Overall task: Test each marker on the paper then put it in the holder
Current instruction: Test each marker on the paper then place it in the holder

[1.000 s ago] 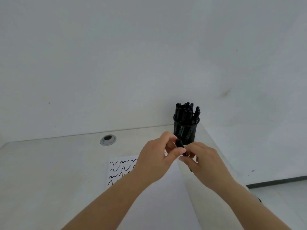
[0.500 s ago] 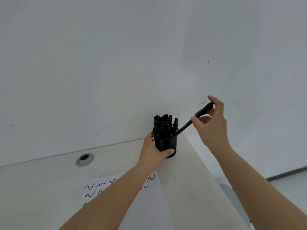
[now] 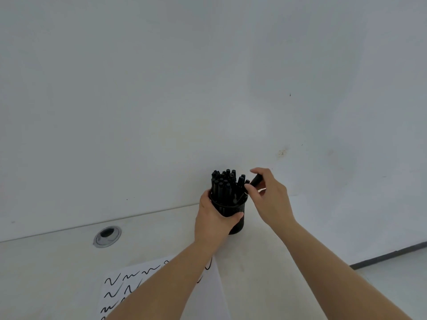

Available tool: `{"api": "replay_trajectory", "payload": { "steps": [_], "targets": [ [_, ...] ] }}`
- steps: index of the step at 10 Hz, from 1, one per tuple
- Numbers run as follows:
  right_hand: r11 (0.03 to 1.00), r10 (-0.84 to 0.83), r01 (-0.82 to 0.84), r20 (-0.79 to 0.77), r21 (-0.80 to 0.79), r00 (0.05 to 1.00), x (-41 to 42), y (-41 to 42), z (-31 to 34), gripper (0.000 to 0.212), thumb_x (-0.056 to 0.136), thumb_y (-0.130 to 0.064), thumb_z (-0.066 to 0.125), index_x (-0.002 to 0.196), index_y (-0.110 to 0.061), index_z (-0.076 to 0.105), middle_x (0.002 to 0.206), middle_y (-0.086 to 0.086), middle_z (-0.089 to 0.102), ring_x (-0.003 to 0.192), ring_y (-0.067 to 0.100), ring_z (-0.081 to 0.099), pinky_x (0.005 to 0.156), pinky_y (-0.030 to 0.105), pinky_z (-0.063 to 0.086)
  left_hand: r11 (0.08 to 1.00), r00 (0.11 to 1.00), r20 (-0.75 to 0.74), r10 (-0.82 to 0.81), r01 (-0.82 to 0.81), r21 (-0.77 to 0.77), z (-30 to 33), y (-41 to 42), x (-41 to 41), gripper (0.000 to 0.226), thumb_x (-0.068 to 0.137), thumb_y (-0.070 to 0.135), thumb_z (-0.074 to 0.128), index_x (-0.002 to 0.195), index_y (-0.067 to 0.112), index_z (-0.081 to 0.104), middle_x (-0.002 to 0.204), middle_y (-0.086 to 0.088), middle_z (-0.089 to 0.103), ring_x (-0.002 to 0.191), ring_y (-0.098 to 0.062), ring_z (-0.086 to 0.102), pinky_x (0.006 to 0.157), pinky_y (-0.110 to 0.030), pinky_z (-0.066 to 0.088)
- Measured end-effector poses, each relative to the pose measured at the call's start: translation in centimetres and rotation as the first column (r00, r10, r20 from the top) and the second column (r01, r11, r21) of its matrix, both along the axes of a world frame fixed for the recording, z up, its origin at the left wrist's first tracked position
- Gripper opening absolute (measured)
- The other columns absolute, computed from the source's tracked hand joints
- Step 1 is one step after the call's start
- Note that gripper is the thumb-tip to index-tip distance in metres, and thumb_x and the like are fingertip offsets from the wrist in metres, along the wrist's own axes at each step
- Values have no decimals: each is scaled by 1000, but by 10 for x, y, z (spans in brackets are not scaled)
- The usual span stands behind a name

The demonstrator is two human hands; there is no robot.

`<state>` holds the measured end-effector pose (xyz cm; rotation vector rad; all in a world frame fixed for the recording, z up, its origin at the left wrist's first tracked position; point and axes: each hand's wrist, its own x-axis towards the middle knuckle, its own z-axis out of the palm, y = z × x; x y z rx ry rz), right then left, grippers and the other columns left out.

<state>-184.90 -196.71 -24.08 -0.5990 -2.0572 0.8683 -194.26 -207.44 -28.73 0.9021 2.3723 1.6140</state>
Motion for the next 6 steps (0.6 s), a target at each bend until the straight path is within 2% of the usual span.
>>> {"api": "replay_trajectory", "payload": {
  "steps": [1,2,3,4,5,6],
  "targets": [
    [999,-9,8,12,52,1000,-2,0,-4,33,84,-21,63,116,-24,53,81,-16,58,73,-2,56,67,14,41,1000,1000,-2,2,-2,-10,-1,1,-1,90,58,40,81,130,23,31,126,7,50,110,-11,54,83,-22,43],
    [981,-20,1,93,195,996,-3,-2,-10,35,83,-22,65,117,-21,58,90,-13,58,74,2,53,70,21,42,1000,1000,15,0,0,-15,-2,1,-1,87,57,43,80,127,25,32,124,9,50,99,-5,52,77,-19,41],
    [964,-51,18,119,264,992,-2,-1,-17,40,83,-26,65,122,-22,57,90,-9,59,80,11,56,67,25,44,1000,1000,15,-4,4,-21,-3,1,-2,86,57,45,80,126,26,33,123,11,49,96,-2,49,76,-19,41],
    [936,-82,29,137,351,987,0,-2,-20,39,86,-26,63,125,-20,56,86,-5,58,78,15,59,63,27,45,1000,1000,15,-11,11,-22,-1,0,-1,87,57,45,80,127,26,32,125,11,47,103,-5,52,79,-20,43],
    [945,-59,-2,175,328,983,3,-1,-18,37,92,-28,52,129,-24,52,94,-4,59,82,15,61,66,27,45,999,999,26,-41,42,-28,-2,-1,-2,87,59,40,81,130,23,32,130,7,44,111,-10,52,85,-26,46],
    [967,-61,7,204,253,977,6,-7,-13,40,94,-31,46,134,-29,43,101,-10,52,90,10,56,71,26,42,996,998,25,-65,67,-51,6,-6,1,88,66,33,79,136,18,28,134,1,36,117,-14,47,92,-27,43]
  ]
}}
